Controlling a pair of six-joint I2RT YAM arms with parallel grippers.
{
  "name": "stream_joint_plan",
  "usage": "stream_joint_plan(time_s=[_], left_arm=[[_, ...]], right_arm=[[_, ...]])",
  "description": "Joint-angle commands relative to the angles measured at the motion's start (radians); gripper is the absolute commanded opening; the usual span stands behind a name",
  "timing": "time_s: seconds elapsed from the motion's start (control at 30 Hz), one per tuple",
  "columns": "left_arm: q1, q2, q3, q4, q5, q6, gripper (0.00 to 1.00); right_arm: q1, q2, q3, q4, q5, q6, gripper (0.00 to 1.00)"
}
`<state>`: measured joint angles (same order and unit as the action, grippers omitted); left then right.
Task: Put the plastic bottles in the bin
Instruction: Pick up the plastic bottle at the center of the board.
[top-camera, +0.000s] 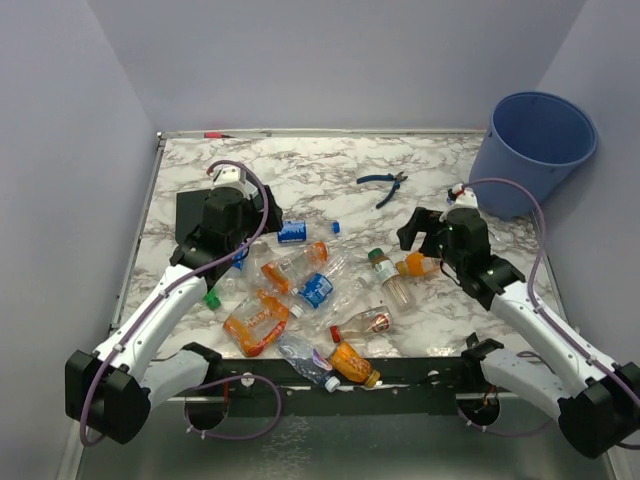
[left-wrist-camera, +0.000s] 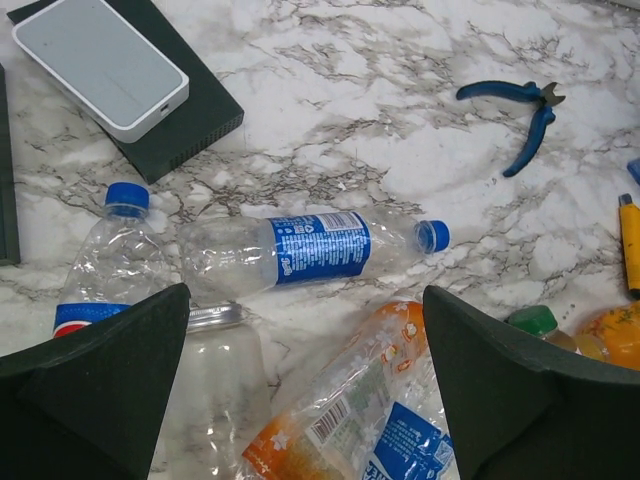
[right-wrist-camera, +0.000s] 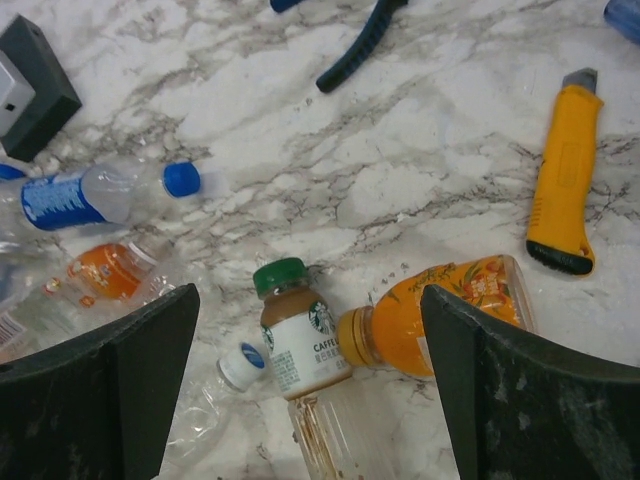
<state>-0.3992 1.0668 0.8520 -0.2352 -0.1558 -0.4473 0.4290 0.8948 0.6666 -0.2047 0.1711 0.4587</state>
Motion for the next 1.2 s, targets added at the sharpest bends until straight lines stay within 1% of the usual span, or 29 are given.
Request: stream_joint_plan(time_s=[0.0, 0.17, 0.33, 0.47, 0.57, 0.63, 0.7, 0.77, 1.0, 1.17], left_arm=[[-0.007, -0.059, -0.028, -0.001, -0.081, 0.036, 0.99], [-0.006, -0.109, -0.069, 0.033, -0.100, 0.038, 0.99], [-0.006, -0.118, -0.095, 0.070, -0.029, 0.031, 0.99], [-0.006, -0.103, -0.099, 0.075, 0.015, 0.023, 0.99], [-0.006, -0.102, -0.106, 0.078, 0.035, 0.014, 0.99], [-0.007, -0.100, -0.107, 0.081, 0.042, 0.012, 0.99], [-0.006, -0.098, -0.104, 0.084, 0.053, 0.012, 0.99], [-0.006, -0.094, -0.103, 0.090, 0.066, 0.010, 0.99], [-0.006, -0.087, -0.111, 0.094, 0.103, 0.002, 0.99], [-0.007, -0.088, -0.112, 0.099, 0.113, 0.001, 0.99]], right_arm=[[0.030, 0.073, 0.061, -0.099, 0.013, -0.018, 0.95], [0.080, 0.098, 0.080, -0.096, -0.035, -0.072, 0.94], [0.176, 0.189, 0.104, -0.161, -0.036, -0.084, 0.93], [0.181, 0.235, 0.093, -0.215, -0.007, -0.004, 0.93], [0.182, 0.236, 0.080, -0.276, 0.040, 0.046, 0.92], [0.182, 0.237, 0.069, -0.305, 0.036, 0.086, 0.92], [0.182, 0.226, 0.048, -0.293, -0.008, 0.105, 0.91], [0.183, 0.227, 0.022, -0.259, -0.040, 0.112, 0.91], [0.190, 0.322, 0.041, -0.272, -0.056, 0.070, 0.90], [0.191, 0.373, 0.027, -0.251, -0.084, 0.064, 0.81]])
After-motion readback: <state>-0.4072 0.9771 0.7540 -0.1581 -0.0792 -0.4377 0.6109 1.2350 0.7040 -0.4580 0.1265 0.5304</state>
